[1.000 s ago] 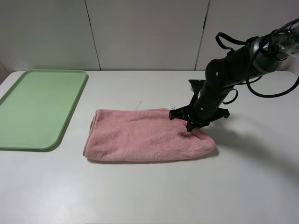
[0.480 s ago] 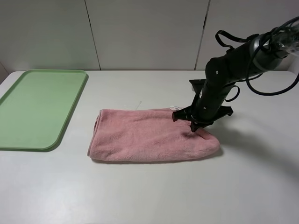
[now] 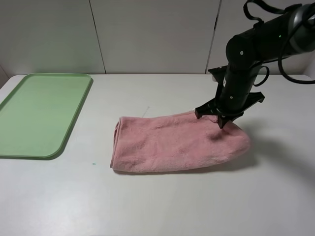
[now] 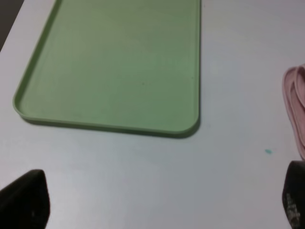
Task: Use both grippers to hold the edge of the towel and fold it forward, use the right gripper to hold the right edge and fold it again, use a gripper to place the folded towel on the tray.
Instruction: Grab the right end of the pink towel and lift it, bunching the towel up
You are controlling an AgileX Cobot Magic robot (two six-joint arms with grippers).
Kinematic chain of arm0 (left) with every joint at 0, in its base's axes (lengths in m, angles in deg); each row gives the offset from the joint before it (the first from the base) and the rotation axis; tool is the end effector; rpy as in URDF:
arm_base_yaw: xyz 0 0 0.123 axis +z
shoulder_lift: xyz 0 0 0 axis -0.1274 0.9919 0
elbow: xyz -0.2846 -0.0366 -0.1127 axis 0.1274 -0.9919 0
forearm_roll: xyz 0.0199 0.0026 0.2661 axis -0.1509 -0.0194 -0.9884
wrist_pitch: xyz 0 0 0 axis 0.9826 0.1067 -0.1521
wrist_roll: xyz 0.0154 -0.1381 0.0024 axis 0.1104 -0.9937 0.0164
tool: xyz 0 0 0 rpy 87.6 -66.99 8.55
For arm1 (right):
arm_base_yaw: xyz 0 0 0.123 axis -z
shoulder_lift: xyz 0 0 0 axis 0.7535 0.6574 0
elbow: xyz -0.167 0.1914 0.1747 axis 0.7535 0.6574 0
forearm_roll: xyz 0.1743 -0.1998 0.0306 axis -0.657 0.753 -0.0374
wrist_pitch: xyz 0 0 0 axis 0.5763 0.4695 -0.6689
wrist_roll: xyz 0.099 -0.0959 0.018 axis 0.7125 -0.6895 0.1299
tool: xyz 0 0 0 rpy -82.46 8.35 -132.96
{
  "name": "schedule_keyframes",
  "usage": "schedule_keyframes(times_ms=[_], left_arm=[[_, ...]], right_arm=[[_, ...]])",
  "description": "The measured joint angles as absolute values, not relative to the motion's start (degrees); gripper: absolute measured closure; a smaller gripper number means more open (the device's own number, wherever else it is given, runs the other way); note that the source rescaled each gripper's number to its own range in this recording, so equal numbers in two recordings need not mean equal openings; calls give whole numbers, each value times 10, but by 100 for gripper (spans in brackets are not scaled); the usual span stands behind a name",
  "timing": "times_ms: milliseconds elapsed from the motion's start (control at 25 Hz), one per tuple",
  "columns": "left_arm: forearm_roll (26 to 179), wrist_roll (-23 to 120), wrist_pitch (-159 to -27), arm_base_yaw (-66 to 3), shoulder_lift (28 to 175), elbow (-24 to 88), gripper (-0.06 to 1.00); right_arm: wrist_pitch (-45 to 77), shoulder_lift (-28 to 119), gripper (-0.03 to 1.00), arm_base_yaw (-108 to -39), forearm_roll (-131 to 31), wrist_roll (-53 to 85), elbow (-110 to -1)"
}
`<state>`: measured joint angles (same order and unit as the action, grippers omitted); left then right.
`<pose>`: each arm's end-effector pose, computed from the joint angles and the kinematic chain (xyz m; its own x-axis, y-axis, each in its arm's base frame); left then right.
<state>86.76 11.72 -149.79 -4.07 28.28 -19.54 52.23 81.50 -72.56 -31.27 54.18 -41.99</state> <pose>0.0278 0.0061 0.2601 -0.4528 -0.0515 -0.8901 -0.0971 0.9952 -0.0081 0.3541 0.1351 0.1185 -0.9483 -0.2763 -0.1563 -0.2610 0.9589 -0.1115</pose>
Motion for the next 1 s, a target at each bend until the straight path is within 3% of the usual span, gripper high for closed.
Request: schedule_keyframes(times_ms=[1000], left_arm=[[868, 117, -1498, -41, 283, -195, -4]], right_arm=[[661, 784, 91, -660, -161, 542, -491]])
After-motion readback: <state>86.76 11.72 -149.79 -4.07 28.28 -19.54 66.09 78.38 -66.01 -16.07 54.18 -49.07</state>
